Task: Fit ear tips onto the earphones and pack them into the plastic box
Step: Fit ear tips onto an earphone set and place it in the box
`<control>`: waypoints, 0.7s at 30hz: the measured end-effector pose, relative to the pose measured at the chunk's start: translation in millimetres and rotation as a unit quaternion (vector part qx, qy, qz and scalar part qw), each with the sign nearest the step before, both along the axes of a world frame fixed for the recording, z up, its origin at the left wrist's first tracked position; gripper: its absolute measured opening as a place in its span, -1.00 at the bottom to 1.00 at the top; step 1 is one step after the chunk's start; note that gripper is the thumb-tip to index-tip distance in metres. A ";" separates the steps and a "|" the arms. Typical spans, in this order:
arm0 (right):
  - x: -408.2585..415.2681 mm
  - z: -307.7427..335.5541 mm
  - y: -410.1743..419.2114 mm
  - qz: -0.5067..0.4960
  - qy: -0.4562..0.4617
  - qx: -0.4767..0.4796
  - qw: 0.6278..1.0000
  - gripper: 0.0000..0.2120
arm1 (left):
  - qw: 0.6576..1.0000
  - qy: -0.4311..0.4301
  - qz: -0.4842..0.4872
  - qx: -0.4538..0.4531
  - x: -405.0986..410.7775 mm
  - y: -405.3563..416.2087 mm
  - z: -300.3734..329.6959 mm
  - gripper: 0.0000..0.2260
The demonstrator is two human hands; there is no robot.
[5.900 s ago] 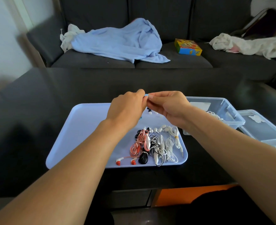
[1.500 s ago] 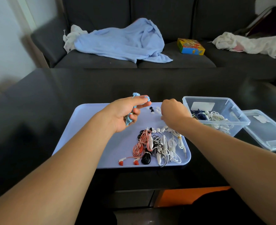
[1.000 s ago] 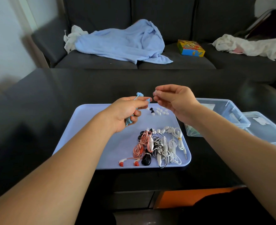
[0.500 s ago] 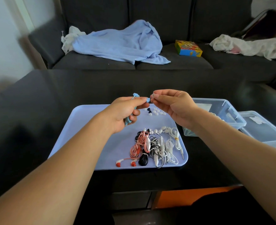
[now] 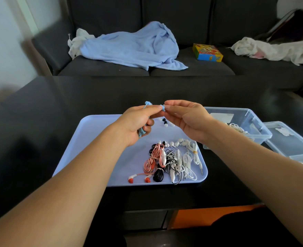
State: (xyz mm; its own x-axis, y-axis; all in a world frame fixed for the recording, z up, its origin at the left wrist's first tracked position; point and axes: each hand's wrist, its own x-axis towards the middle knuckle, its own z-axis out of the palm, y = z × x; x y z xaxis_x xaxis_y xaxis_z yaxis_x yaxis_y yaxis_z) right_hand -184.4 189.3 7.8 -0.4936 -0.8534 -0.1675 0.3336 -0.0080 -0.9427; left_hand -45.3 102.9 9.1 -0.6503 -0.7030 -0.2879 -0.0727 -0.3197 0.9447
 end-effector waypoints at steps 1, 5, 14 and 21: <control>0.5 0.3 -0.3 -0.006 0.000 0.004 1.000 -0.88 | 1.000 -0.002 0.007 -0.004 -0.2 0.2 0.3 -0.84; 2.8 2.5 -0.5 -0.015 -0.003 0.015 1.000 -0.87 | 0.998 -0.008 0.051 -0.028 -1.7 0.9 1.4 -0.87; 10.6 4.6 -0.7 -0.010 -0.063 0.012 0.998 -0.84 | 0.993 0.001 0.089 -0.078 -0.2 1.6 0.6 -0.95; 12.1 7.6 0.3 -0.011 -0.084 0.016 0.996 -0.84 | 0.982 -0.006 0.096 -0.162 -0.2 1.7 -2.2 -0.96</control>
